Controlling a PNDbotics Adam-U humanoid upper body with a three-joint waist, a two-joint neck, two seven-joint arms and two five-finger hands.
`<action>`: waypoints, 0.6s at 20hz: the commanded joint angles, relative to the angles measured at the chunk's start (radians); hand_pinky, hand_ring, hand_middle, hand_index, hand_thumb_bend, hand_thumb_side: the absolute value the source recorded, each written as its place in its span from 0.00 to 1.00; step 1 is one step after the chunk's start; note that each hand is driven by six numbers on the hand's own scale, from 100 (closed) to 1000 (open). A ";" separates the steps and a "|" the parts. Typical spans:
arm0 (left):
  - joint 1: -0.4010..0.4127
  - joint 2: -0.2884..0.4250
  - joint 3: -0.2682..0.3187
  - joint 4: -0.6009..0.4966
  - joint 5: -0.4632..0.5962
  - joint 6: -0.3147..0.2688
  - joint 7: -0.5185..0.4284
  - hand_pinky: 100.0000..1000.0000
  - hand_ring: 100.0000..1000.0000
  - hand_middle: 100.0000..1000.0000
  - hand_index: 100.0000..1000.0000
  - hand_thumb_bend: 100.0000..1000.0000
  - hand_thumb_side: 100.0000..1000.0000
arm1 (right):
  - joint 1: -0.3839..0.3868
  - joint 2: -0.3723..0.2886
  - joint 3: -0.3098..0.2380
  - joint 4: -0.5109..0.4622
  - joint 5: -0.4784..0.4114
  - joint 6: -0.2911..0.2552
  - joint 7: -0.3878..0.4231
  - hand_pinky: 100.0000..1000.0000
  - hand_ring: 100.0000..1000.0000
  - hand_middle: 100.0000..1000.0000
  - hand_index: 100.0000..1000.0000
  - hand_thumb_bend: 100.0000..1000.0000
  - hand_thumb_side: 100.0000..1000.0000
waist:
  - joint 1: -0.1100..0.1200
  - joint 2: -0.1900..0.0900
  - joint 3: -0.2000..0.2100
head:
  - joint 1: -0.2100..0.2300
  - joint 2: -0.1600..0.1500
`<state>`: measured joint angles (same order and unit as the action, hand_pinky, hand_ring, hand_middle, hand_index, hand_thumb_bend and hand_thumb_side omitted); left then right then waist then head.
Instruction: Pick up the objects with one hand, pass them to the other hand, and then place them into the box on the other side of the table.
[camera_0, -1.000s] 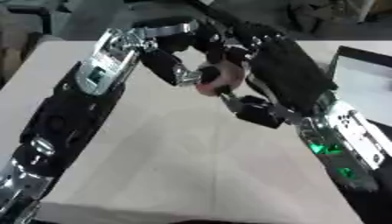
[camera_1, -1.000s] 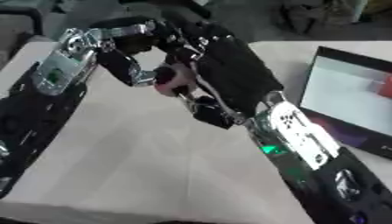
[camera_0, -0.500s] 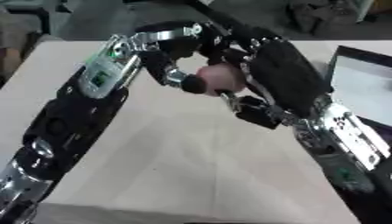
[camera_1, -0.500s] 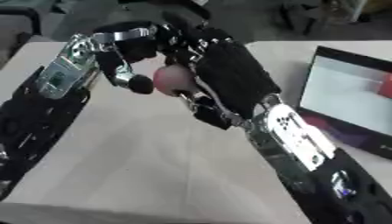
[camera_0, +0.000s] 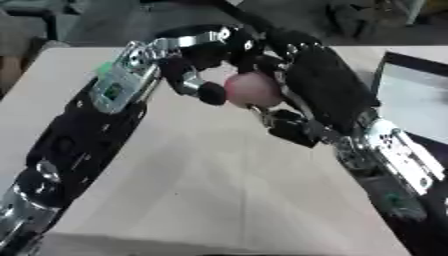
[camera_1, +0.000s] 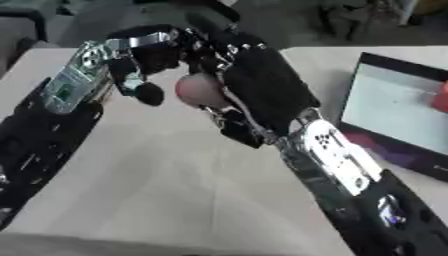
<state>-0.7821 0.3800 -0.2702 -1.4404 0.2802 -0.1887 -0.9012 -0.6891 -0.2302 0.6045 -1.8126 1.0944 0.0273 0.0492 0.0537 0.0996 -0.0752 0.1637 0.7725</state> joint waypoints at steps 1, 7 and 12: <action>-0.012 0.041 0.066 0.051 -0.018 -0.011 -0.006 0.57 0.45 0.46 0.60 0.61 0.59 | -0.009 -0.025 -0.039 -0.014 0.000 0.016 -0.021 0.74 0.71 1.00 0.15 0.00 0.00 | -0.002 -0.017 -0.001 | -0.005 -0.002; -0.012 0.069 0.127 0.165 -0.080 -0.028 0.062 0.57 0.46 0.47 0.61 0.48 0.68 | -0.005 -0.033 -0.047 -0.027 -0.007 0.031 -0.059 0.73 0.71 1.00 0.14 0.00 0.00 | -0.002 -0.018 -0.003 | -0.020 -0.002; -0.009 0.089 0.145 0.225 -0.132 -0.030 0.130 0.57 0.46 0.47 0.62 0.39 0.76 | -0.002 -0.044 -0.055 -0.031 -0.013 0.036 -0.084 0.73 0.71 1.00 0.14 0.00 0.00 | -0.002 -0.020 -0.005 | -0.045 -0.002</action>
<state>-0.7763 0.4348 -0.1416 -1.2173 0.1594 -0.2172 -0.7884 -0.6774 -0.2608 0.5632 -1.8243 1.0862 0.0614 -0.0252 0.0535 0.0988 -0.0799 0.1259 0.7725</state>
